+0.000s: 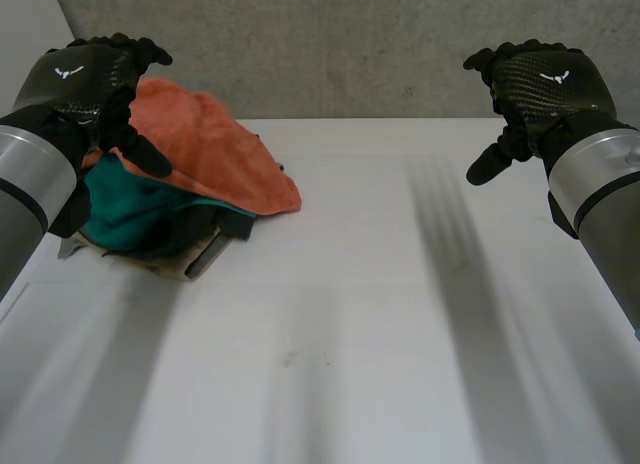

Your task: Fold the laundry.

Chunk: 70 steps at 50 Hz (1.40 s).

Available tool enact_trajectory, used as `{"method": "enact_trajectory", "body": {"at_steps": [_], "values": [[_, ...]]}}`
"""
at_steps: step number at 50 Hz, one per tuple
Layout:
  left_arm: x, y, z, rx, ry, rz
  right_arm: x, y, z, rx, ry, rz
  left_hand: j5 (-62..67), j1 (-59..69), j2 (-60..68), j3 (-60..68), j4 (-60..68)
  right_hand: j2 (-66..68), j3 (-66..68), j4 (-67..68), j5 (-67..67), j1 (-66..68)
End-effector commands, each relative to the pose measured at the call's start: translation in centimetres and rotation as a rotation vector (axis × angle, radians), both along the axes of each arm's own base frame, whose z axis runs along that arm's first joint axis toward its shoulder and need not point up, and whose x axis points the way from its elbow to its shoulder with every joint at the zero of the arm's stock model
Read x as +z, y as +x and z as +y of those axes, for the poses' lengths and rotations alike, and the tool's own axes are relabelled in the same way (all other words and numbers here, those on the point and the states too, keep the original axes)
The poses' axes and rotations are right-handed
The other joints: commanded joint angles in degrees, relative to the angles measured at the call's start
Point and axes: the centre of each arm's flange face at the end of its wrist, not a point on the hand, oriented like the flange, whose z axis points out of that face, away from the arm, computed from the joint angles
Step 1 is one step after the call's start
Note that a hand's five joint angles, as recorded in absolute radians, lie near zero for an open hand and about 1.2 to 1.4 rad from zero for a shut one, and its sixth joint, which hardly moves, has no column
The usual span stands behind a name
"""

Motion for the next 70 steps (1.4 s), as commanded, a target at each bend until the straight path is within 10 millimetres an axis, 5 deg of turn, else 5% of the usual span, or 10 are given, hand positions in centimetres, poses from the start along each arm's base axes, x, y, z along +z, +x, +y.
{"method": "enact_trajectory", "body": {"at_steps": [1,16,23,31,39,54,58,59,60,70], "values": [[0.0,-0.1,-0.1,0.0,0.0,0.001,0.0,0.0,0.0,0.0,0.0,0.003,-4.59,-4.96,-4.95,-4.91,-4.98,-5.68,-6.11,-6.14,-5.6,-5.79],[1.6,-0.2,-1.2,0.006,-0.085,0.024,0.0,0.1,-0.1,0.007,-0.004,0.004,-1.9,-2.27,-2.27,-2.22,-2.29,-5.68,-6.11,-6.14,-5.6,-5.79],[0.8,-0.2,-7.1,0.058,-0.135,-0.017,-0.2,0.2,-0.1,0.011,-0.005,0.029,4.99,4.63,4.63,4.68,4.61,-5.68,-6.11,-6.14,-5.6,-5.79],[-3.4,1.5,-16.0,0.157,-0.157,-0.237,-0.8,0.3,-0.3,0.011,0.001,0.067,5.34,4.97,4.97,5.02,4.95,-5.68,-6.11,-6.14,-5.6,-5.79],[-8.2,0.8,-20.4,0.088,-0.15,-0.331,-1.7,0.5,-0.7,0.012,0.022,0.079,5.67,5.3,5.3,5.35,5.28,-5.68,-6.11,-6.14,-5.6,-5.79],[-11.3,0.6,-23.5,0.031,-0.172,-0.334,-3.7,0.9,-1.5,0.016,0.062,0.133,52.25,51.88,51.89,51.93,51.87,-5.68,-6.11,-6.14,-5.6,-5.79],[-11.6,0.6,-23.6,0.018,-0.168,-0.334,-3.6,0.9,-1.6,0.015,0.058,0.133,39.89,39.52,39.53,39.57,39.5,-5.68,-6.11,-6.14,-5.6,-5.79],[-11.6,0.7,-23.6,0.02,-0.162,-0.335,-3.6,0.9,-1.6,0.015,0.058,0.133,16.01,15.64,15.64,15.69,15.62,-5.68,-6.11,-6.14,-5.6,-5.79],[-11.6,0.7,-23.5,0.019,-0.159,-0.335,-3.6,0.9,-1.6,0.015,0.057,0.132,8.44,8.07,8.08,8.12,8.05,-5.68,-6.11,-6.14,-5.6,-5.79],[-13.7,1.0,-23.7,-0.007,-0.083,-0.349,-3.6,0.9,-1.6,0.015,0.058,0.133,27.46,27.09,27.09,27.14,27.07,-5.68,-6.11,-6.14,-5.6,-5.79]]}}
